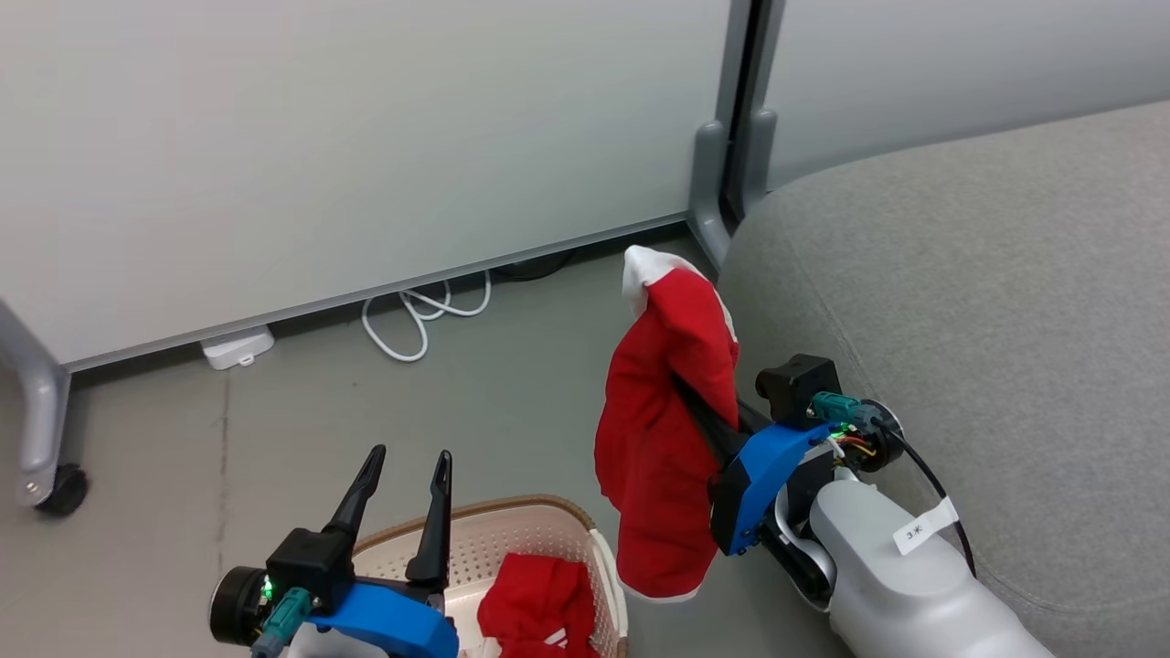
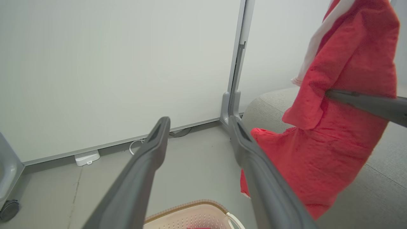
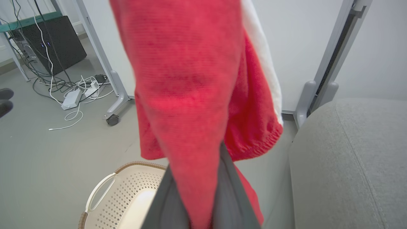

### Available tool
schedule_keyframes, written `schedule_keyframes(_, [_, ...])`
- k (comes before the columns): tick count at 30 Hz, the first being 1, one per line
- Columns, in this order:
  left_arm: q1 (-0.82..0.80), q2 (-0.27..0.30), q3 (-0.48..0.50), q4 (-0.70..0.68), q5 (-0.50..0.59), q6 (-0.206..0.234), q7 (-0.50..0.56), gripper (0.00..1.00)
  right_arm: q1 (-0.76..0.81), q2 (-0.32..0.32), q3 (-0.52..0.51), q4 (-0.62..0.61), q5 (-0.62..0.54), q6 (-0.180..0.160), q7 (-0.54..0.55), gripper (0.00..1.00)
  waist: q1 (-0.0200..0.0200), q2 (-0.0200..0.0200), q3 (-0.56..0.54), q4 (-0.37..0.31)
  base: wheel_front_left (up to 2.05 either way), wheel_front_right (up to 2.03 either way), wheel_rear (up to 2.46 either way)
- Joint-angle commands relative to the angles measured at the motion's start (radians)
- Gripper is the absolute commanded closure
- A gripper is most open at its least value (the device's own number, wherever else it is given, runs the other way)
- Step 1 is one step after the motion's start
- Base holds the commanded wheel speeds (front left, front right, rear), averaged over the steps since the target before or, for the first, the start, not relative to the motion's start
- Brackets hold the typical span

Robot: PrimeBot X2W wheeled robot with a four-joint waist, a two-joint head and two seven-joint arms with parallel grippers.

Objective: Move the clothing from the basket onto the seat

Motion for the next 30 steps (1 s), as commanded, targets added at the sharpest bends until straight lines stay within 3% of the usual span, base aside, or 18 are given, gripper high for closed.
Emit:
schedule_keyframes(1, [-0.016, 0.001, -0.001, -0.008, -0.003, -0.003, -0.003, 0.0, -0.01, -0.005, -0.005, -0.007, -0.005, 0.0, -0.004, 1.0, 0.0, 0.0, 0.012, -0.06, 0.0, 0.0, 0.0])
schedule_keyframes(10, [-0.038, 0.009, -0.024, -0.028, -0.007, -0.003, -0.003, 0.0, -0.006, -0.005, -0.023, -0.018, -0.011, 0.0, -0.004, 1.0, 0.0, 0.0, 0.034, -0.226, 0.0, 0.0, 0.0])
schedule_keyframes(19, [-0.055, 0.015, -0.044, -0.031, -0.007, -0.003, -0.003, 0.0, 0.006, -0.007, -0.056, -0.037, -0.023, 0.0, -0.004, 1.0, 0.0, 0.0, 0.057, -0.338, 0.0, 0.0, 0.0])
schedule_keyframes(30, [-0.097, 0.035, -0.086, -0.018, -0.015, -0.003, -0.003, 0.0, 0.042, -0.012, -0.135, -0.069, -0.06, 0.0, -0.004, 1.0, 0.0, 0.0, 0.091, -0.364, 0.0, 0.0, 0.0])
